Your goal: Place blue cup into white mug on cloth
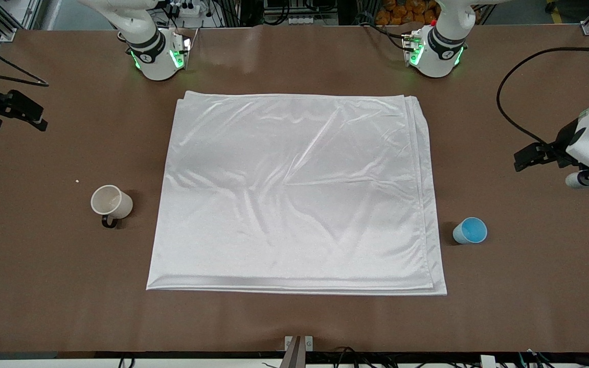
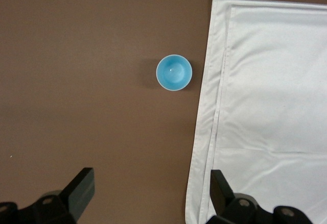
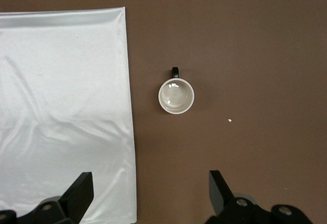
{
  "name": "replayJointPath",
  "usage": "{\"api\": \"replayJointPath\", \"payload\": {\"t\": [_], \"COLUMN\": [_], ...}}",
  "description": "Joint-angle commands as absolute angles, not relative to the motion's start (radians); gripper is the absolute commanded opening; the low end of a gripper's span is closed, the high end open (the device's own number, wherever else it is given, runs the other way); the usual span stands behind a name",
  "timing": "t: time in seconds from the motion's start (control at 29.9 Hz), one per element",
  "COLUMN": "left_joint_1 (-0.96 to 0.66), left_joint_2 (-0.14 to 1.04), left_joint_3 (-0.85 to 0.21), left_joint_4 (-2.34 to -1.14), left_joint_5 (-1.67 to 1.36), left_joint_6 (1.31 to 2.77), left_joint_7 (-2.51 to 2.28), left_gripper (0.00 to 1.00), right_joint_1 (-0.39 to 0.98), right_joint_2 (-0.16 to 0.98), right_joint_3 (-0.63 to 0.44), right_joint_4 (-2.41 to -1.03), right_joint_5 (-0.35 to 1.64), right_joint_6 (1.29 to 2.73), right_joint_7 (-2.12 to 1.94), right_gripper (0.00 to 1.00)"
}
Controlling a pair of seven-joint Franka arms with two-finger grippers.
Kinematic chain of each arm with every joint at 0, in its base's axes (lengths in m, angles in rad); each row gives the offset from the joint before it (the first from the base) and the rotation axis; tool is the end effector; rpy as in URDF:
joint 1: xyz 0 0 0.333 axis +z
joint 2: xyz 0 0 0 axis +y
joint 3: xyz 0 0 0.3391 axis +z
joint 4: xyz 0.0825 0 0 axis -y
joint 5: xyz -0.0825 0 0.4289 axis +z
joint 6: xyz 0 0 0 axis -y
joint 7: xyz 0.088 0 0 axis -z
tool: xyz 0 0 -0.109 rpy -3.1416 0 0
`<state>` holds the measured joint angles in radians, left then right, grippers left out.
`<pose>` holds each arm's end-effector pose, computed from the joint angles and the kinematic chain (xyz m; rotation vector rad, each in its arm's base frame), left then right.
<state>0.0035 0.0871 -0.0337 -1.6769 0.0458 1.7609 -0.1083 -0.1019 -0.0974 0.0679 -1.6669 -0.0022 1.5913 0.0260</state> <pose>0.6360 -0.0143 0.5531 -3.0976 -0.1077 0.0002 0.5681 -0.0176 0.6544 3.1311 -0.0943 0.0337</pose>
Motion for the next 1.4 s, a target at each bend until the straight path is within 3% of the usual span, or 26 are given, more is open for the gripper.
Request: {"api": "replayJointPath", "payload": {"t": [0.0,0.33,0.63,1.14,1.37], "left_joint_1": [0.011,0.034,0.038,0.058,0.066], "left_joint_2": [0.072,0.167,0.281,0.42,0.486], "left_joint_3": [-0.034,-0.034,-0.032,-0.029,-0.028], "left_joint_4": [-1.782,-1.819,-1.821,-1.807,-1.807], "left_joint_5": [0.023,0.023,0.031,0.035,0.037], "left_joint_6": [1.88,2.005,2.123,2.278,2.348], "left_joint_7": [-0.1,-0.098,-0.095,-0.095,-0.092], "left_gripper": [1.0,1.0,1.0,1.0,1.0], "right_joint_1": [-0.117,-0.156,-0.164,-0.169,-0.169], "right_joint_2": [-0.063,0.049,0.204,0.524,0.612], "right_joint_3": [0.063,0.061,0.061,0.06,0.06], "right_joint_4": [-1.692,-1.686,-1.678,-1.56,-1.552], "right_joint_5": [-0.003,0.014,0.014,-0.009,-0.008], "right_joint_6": [1.598,1.672,1.801,1.835,1.927], "right_joint_7": [0.023,0.018,0.018,0.02,0.018], "right_gripper": [1.0,1.0,1.0,1.0,1.0]}}
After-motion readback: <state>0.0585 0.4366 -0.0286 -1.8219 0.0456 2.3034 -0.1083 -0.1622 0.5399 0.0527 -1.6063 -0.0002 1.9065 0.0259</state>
